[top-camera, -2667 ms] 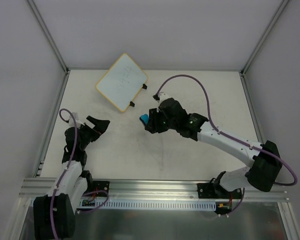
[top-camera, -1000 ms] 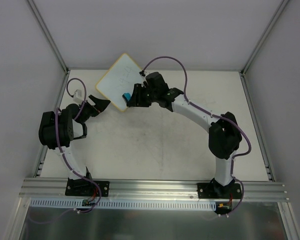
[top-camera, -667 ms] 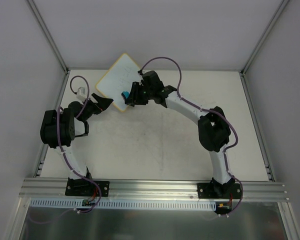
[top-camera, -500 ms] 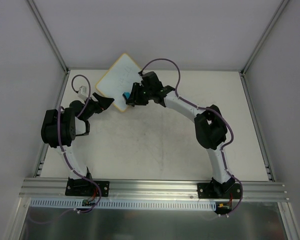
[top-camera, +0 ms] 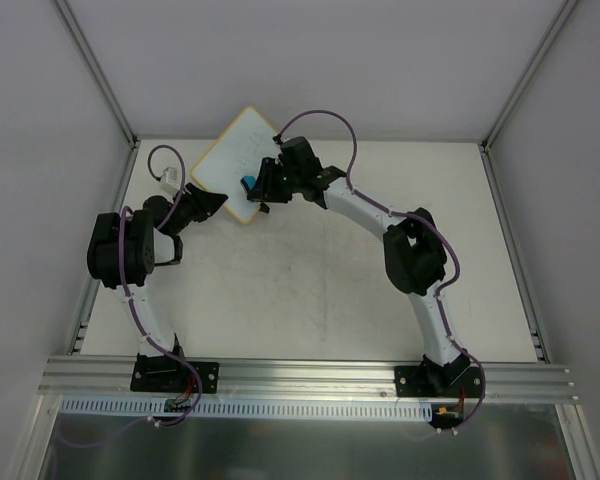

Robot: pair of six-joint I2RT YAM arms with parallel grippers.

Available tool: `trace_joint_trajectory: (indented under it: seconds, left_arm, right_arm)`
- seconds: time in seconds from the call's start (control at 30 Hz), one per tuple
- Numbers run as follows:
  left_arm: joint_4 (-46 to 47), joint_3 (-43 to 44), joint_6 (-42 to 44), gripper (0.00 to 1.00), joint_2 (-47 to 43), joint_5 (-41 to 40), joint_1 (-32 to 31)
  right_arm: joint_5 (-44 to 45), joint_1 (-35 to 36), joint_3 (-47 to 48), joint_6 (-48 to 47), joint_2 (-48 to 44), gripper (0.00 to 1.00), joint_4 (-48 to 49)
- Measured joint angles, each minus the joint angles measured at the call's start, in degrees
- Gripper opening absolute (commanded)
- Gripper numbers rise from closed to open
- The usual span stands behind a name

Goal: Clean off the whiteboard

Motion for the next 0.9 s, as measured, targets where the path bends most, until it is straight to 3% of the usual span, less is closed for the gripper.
trace_joint_trajectory:
  seconds: [0.4, 0.57, 0.9]
  left_arm:
    - [0.22, 1.42, -0.37, 0.24, 1.18, 1.25, -0.42]
    - [0.63, 1.51, -0.74, 0.00, 1.18, 1.77, -0.76]
    - [0.70, 1.62, -1.88, 0.00, 1.20, 1.79, -0.79]
  right_arm:
    - [0.02, -0.57, 4.04, 0.02, 5.07, 0.00, 0.28]
    - [0.13, -0.74, 4.48, 0.02, 6.56, 0.00, 0.66]
    - [1.38, -0.72, 6.43, 0.00, 8.31, 0.00, 0.92]
